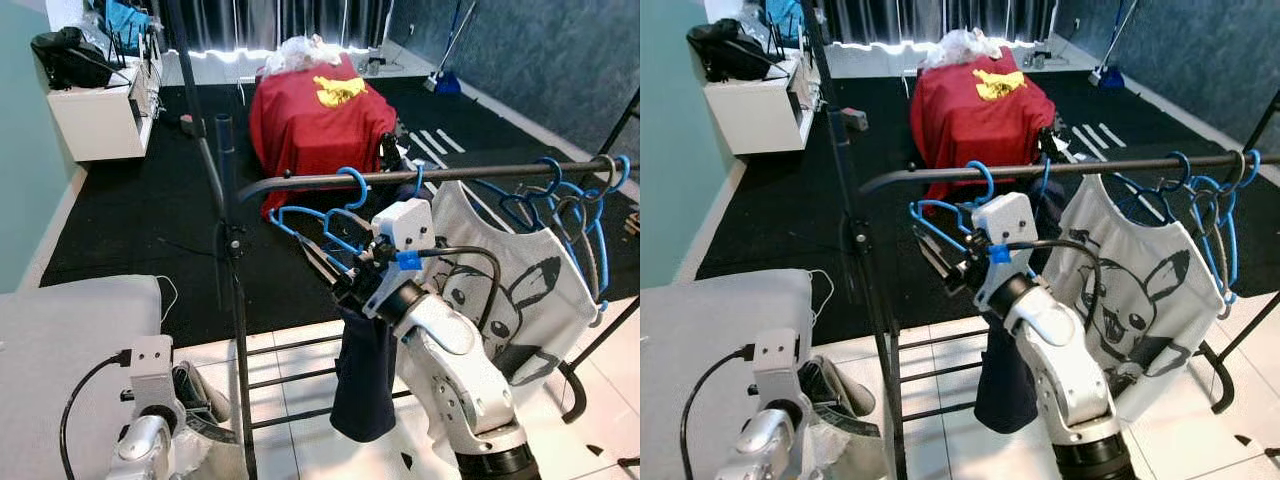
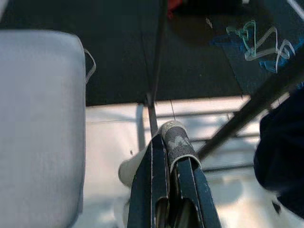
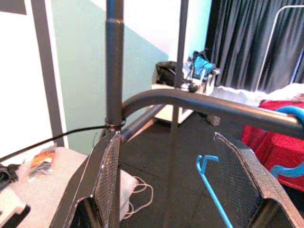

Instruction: Hang hanger

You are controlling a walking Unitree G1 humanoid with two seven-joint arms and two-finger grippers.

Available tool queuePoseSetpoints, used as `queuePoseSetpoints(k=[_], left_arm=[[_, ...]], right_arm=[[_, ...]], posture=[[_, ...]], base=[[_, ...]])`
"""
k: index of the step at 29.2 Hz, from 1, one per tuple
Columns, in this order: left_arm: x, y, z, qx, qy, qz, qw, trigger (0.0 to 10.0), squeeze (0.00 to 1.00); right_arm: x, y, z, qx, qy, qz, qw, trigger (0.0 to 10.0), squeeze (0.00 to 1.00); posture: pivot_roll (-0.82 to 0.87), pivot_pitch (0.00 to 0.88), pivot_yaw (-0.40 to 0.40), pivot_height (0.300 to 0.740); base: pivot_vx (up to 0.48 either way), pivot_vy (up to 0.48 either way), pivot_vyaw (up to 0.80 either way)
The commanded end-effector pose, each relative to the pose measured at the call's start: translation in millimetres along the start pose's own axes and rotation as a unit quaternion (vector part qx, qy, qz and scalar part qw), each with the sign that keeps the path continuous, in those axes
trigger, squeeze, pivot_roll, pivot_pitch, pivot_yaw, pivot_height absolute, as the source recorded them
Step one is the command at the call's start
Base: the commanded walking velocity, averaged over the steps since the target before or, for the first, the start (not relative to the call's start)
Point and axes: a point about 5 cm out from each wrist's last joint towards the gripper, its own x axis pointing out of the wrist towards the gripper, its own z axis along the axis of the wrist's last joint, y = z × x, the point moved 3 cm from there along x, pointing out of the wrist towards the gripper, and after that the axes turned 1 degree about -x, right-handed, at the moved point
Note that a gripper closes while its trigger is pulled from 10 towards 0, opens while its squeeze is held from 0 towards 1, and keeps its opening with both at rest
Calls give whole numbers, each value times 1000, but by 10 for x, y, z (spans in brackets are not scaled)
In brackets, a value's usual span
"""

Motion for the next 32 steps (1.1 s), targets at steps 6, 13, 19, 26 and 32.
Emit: queuePoseSetpoints(k=[6,13,19,26,32], left_arm=[[-26,-68,378,-42,-97,3,994,10000,0],[-60,-40,344,-39,-98,6,994,10000,0],[-74,-71,323,-45,-92,-2,995,10000,0],[-58,-161,358,-39,-94,-18,995,10000,0],[-60,-186,390,-34,-100,-27,994,10000,0]], right_arm=[[-44,-22,-212,23,22,9,999,10000,0],[-69,-38,-248,27,25,10,999,10000,0],[-89,-33,-297,37,27,8,999,10000,0],[-68,-39,-312,43,25,7,999,10000,0],[-84,-49,-340,46,31,6,998,10000,0]], posture=[[1,0,-41,740],[5,0,-42,740],[6,0,-41,740],[6,0,-40,740],[5,0,-36,740]], base=[[0,0,0],[0,0,0],[0,0,0],[0,0,0],[-85,0,0]])
